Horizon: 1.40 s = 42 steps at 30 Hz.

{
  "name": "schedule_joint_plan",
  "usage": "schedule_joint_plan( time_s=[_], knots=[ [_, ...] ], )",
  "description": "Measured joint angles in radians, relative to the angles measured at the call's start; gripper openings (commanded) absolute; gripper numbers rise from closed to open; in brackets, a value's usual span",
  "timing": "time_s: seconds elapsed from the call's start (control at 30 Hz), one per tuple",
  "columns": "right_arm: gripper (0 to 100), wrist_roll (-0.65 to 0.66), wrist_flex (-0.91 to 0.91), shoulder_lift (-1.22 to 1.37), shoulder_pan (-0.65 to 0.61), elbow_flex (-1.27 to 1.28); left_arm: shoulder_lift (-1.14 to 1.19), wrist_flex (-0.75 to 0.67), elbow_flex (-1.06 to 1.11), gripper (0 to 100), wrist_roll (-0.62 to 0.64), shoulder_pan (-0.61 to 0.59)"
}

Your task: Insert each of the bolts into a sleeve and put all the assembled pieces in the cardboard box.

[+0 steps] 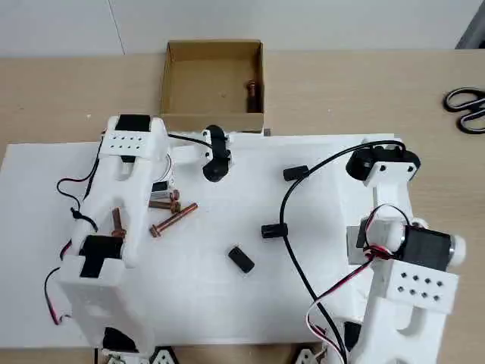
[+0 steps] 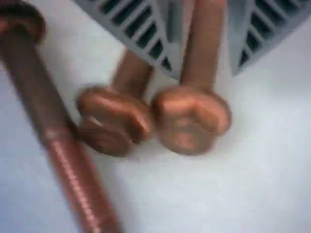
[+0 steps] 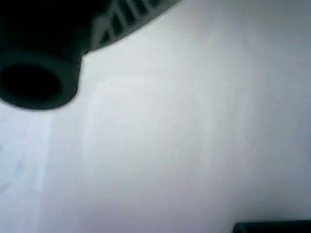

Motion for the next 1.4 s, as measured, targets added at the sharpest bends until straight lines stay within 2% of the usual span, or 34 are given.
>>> schedule_joint_plan(
  time_s=[0.17,0.43,1.0,1.17,1.4],
  knots=[
    [0.4,0.0,0.0,0.0,0.0,0.0,-0.029,0.054,0.0,7,0.0,0.002],
    [0.4,0.0,0.0,0.0,0.0,0.0,-0.031,0.057,0.0,7,0.0,0.0],
    [0.4,0.0,0.0,0.0,0.0,0.0,0.12,-0.041,-0.006,7,0.0,0.0],
    [0.4,0.0,0.0,0.0,0.0,0.0,0.141,-0.044,-0.015,1,0.0,0.002],
    [0.4,0.0,0.0,0.0,0.0,0.0,0.143,-0.043,-0.015,1,-0.002,0.005]
  ],
)
